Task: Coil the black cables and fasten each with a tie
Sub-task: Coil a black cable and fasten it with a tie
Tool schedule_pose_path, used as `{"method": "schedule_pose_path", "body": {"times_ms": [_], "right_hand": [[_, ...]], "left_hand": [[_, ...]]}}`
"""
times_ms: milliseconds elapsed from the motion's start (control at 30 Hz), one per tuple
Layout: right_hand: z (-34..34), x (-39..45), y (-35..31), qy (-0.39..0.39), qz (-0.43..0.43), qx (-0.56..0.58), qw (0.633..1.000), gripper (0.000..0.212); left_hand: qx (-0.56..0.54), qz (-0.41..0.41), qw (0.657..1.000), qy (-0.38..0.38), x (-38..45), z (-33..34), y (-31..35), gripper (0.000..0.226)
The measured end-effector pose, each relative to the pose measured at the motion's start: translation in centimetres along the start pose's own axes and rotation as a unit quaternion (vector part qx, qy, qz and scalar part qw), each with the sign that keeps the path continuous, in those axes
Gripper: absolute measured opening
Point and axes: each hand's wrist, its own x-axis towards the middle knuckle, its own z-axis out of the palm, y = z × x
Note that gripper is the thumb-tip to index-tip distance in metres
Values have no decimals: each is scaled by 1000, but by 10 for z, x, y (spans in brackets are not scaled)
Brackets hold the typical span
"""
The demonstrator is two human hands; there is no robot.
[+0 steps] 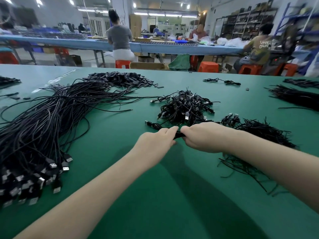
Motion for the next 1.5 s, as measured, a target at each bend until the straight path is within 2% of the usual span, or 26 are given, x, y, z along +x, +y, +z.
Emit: {"method": "schedule_pose_path", "body": {"times_ms": [67, 100, 167, 200, 267, 300, 333, 367, 433, 467, 533, 567, 633, 700, 833, 1000, 1100, 1200, 1300, 1400, 1467, 1500], "right_hand": [[-4, 3, -1, -17, -24, -8, 1000, 21], [-6, 5, -2, -28, -35, -11, 999, 22], [-11, 7, -6, -20, -49, -71, 996, 24], [-13, 7, -6, 16, -69, -132, 989, 21], [-11, 4, -2, 129, -131, -276, 943, 15], [-9, 1, 1, 191, -150, -302, 922, 16], [-6, -3, 5, 234, -146, -294, 915, 16], [-2, -8, 11, 259, -128, -267, 919, 20], [2, -19, 27, 212, -11, -170, 962, 65], [2, -24, 37, 144, 56, -134, 979, 73], [5, -37, 52, 5, 139, -67, 988, 58], [10, -42, 57, -56, 159, -33, 985, 49], [22, -51, 59, -138, 169, -16, 976, 45], [34, -55, 58, -148, 170, -9, 974, 45], [34, -53, 62, -141, 193, 35, 970, 31], [31, -50, 59, -151, 188, 93, 966, 21], [28, -50, 63, -108, 189, 198, 956, 17], [24, -48, 61, -37, 219, 309, 925, 13], [14, -41, 48, 105, 218, 437, 866, 9], [1, -25, 16, 222, 158, 509, 816, 9], [-2, -11, -12, 257, 114, 500, 819, 8], [-1, -4, -25, 276, 94, 473, 831, 9]], "left_hand": [[59, 15, 996, 66, -5, -4, 7, 25], [80, 18, 993, 79, -7, -6, 10, 26], [78, 13, 995, 53, -8, -14, 15, 16], [49, 9, 998, 49, -8, -12, 16, 11], [-87, -47, 995, 20, -3, -4, 13, 11], [-177, -66, 982, -22, 0, 0, 8, 17], [-257, -77, 962, -58, 1, 6, 4, 22], [-289, -85, 952, -62, -2, 11, 0, 25], [-300, -107, 948, -20, -12, 21, -10, 31], [-313, -120, 942, 4, -16, 26, -14, 33], [-370, -130, 920, 21, -22, 34, -18, 36], [-397, -134, 907, 25, -22, 37, -19, 36], [-428, -135, 893, 28, -20, 38, -18, 37], [-434, -132, 891, 18, -21, 39, -17, 37], [-468, -149, 871, 12, -23, 36, -20, 40], [-483, -154, 862, 12, -23, 37, -21, 40], [-508, -162, 846, -11, -21, 38, -23, 37], [-535, -153, 830, -36, -19, 41, -25, 33], [-562, -159, 810, -59, -15, 45, -29, 31], [-603, -174, 775, -70, -12, 47, -33, 28], [-622, -186, 758, -61, -12, 47, -34, 28], [-619, -188, 761, -55, -12, 47, -34, 28]]}}
